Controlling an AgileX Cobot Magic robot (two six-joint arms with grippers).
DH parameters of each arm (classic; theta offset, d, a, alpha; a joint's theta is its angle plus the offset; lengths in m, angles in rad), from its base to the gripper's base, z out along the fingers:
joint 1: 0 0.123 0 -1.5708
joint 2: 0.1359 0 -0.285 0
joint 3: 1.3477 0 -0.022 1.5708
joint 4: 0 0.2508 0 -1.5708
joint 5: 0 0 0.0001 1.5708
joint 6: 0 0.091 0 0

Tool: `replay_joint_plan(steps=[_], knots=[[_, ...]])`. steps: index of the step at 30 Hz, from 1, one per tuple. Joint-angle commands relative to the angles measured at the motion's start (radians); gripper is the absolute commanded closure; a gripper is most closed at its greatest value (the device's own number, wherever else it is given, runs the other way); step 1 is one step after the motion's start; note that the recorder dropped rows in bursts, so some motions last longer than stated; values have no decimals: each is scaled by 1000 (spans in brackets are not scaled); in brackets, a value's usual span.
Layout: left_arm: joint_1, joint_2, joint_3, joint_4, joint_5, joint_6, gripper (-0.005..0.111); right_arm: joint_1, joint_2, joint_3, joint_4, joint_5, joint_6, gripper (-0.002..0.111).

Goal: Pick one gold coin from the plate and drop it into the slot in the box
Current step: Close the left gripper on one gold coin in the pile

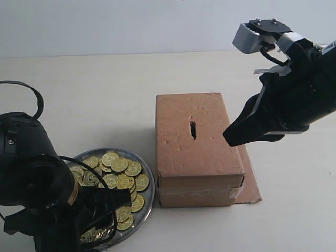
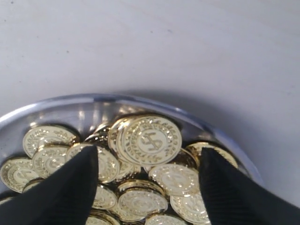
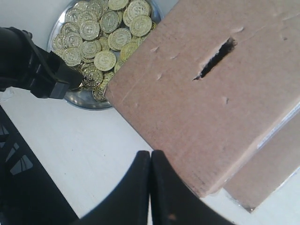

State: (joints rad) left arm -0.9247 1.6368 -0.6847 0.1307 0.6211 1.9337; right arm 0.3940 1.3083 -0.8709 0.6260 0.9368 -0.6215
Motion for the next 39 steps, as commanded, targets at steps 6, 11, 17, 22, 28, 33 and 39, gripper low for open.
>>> replay_joint_plan(steps=[6, 11, 17, 22, 28, 33, 39], knots=[[-4, 2, 4, -8, -9, -9, 56, 2, 0, -5, 3, -5, -12, 108], [-4, 8, 4, -8, -7, -9, 55, 2, 0, -5, 3, -5, -12, 108], [-4, 30, 4, 5, -3, -9, 55, 2, 0, -5, 3, -5, -12, 108], [-2, 30, 4, 7, 2, -9, 55, 2, 0, -5, 3, -5, -12, 108], [-2, 30, 4, 20, 2, -34, 55, 2, 0, -5, 3, -5, -12, 108], [-2, 30, 4, 27, 2, -82, 55, 2, 0, -5, 3, -5, -12, 108], [-2, 30, 4, 25, 10, -88, 56, 2, 0, -5, 3, -5, -12, 108]])
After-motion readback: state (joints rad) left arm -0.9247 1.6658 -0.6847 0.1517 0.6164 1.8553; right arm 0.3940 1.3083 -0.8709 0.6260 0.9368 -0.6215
